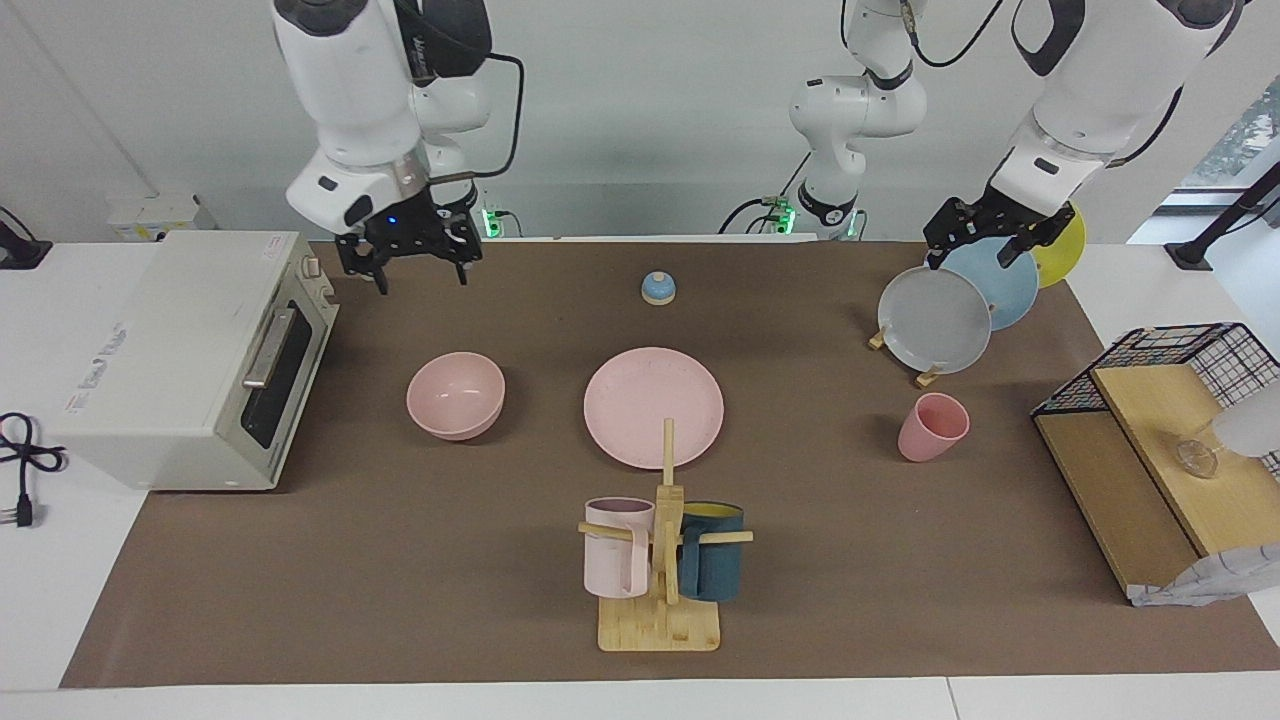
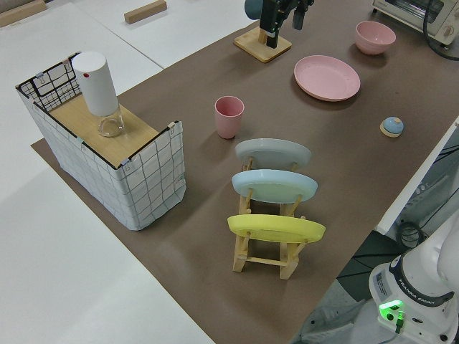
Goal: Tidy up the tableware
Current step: 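Reach the right gripper to the pink bowl and grasp its rim, then carry the bowl over the plate while the left gripper reaches the cup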
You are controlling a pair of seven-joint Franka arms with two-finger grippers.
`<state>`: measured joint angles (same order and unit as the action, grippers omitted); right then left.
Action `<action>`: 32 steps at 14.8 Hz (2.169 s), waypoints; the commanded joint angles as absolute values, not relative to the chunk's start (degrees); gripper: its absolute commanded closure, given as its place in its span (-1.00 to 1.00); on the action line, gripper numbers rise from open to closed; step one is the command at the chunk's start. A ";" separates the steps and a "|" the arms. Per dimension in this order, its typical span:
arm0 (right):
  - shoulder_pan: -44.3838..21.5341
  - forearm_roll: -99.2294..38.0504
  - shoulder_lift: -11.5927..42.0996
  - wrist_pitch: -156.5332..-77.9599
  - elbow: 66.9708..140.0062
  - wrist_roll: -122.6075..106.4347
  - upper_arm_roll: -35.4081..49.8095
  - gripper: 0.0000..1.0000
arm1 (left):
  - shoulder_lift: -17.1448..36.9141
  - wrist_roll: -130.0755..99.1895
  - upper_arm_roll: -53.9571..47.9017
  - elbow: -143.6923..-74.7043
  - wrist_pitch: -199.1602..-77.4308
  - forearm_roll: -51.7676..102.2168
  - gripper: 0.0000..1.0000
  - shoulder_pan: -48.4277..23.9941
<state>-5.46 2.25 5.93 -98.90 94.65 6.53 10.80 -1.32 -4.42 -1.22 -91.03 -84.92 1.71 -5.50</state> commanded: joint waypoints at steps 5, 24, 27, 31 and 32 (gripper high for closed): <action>-4.83 2.02 4.39 -125.32 120.57 8.26 10.90 -1.00 | -1.93 -4.66 -1.05 -91.14 -84.29 0.70 -1.00 -5.54; -14.21 11.58 22.47 -100.04 86.52 26.50 21.79 1.00 | -2.20 -5.18 -1.23 -92.46 -86.82 0.70 -1.00 -5.98; -21.86 14.14 32.67 -95.98 71.84 38.82 23.64 1.00 | -0.80 -5.27 -1.23 -96.84 -94.27 1.05 -1.00 -5.45; -26.10 17.39 37.61 -101.67 69.52 45.17 23.55 1.00 | 8.41 -5.19 -1.23 -98.18 -105.80 1.14 -1.00 -5.27; -26.10 17.40 37.88 -102.04 69.70 45.26 23.55 1.00 | 9.92 -5.19 -1.23 -98.17 -107.91 1.14 -1.00 -5.27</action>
<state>-26.95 15.99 35.73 -101.53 72.35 44.06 22.83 5.95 -4.62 -1.19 -99.15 -104.19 1.71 -5.49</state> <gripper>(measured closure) 0.965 0.000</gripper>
